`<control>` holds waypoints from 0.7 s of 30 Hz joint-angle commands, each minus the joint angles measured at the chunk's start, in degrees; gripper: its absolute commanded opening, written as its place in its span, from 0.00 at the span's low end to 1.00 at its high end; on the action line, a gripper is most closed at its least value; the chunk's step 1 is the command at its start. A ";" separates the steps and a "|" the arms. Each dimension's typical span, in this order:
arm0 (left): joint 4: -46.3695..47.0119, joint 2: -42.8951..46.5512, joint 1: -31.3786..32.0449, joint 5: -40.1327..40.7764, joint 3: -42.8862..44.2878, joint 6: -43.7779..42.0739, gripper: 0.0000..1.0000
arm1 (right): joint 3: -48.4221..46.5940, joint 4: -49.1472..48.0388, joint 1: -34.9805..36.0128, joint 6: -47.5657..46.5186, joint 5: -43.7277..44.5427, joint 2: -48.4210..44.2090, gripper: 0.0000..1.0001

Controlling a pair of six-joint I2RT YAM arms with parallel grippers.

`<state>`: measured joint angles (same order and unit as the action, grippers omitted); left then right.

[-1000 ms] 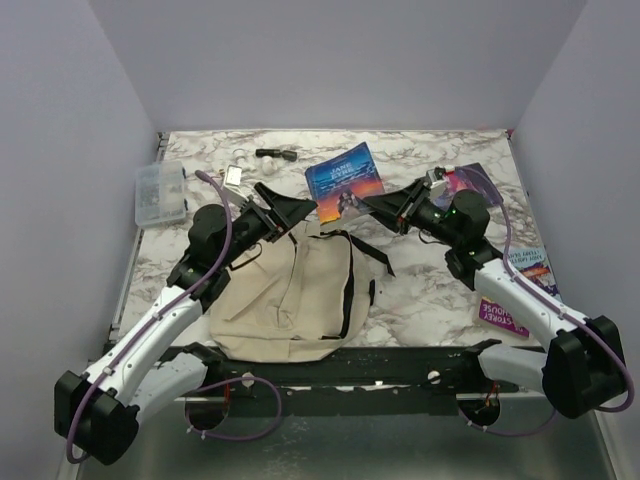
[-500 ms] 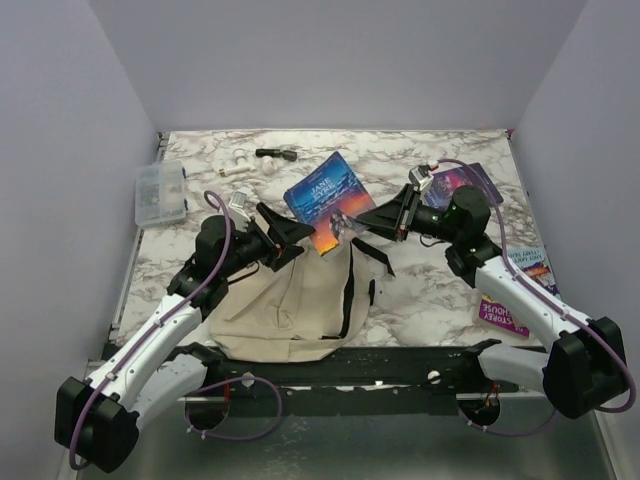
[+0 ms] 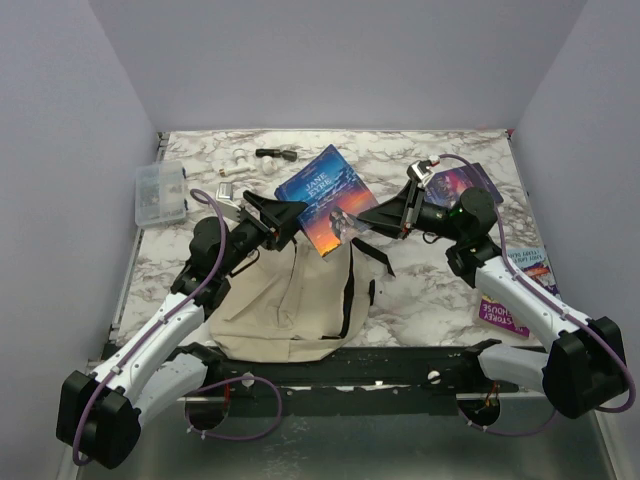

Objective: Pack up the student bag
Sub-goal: Pick up the book from the center of the board.

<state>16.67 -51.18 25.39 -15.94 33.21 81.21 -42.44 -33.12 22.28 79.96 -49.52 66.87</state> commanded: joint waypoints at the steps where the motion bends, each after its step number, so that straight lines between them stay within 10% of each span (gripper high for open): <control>1: 5.21 -0.35 -0.69 6.10 -0.68 2.57 0.71 | -1.24 -11.83 -0.11 2.37 -2.00 -0.89 0.01; 14: 11.09 0.82 -1.21 13.80 -0.45 2.36 0.25 | -0.55 -9.94 -0.09 3.96 -0.69 0.05 0.03; 21: 21.98 0.55 -1.13 14.11 -2.01 4.22 0.00 | 1.31 -2.74 -0.01 5.63 7.96 -0.94 0.50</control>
<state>26.76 -51.29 24.71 -4.51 32.45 83.79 -41.93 -34.72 22.28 82.96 -48.34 67.90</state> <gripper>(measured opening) 0.319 0.396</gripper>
